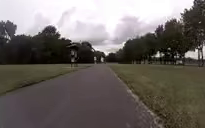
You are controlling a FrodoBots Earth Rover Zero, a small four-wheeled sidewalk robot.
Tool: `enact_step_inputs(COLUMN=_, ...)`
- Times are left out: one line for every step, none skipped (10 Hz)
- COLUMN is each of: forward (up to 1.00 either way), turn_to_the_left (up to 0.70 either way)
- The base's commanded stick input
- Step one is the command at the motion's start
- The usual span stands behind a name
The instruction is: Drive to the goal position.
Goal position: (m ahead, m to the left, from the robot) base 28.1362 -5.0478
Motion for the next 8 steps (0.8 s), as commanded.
enact_step_inputs(forward=0.70, turn_to_the_left=0.00)
enact_step_inputs(forward=0.70, turn_to_the_left=0.00)
enact_step_inputs(forward=0.70, turn_to_the_left=0.00)
enact_step_inputs(forward=0.70, turn_to_the_left=0.00)
enact_step_inputs(forward=0.70, turn_to_the_left=0.00)
enact_step_inputs(forward=0.70, turn_to_the_left=0.11)
enact_step_inputs(forward=0.70, turn_to_the_left=0.14)
enact_step_inputs(forward=0.70, turn_to_the_left=0.11)
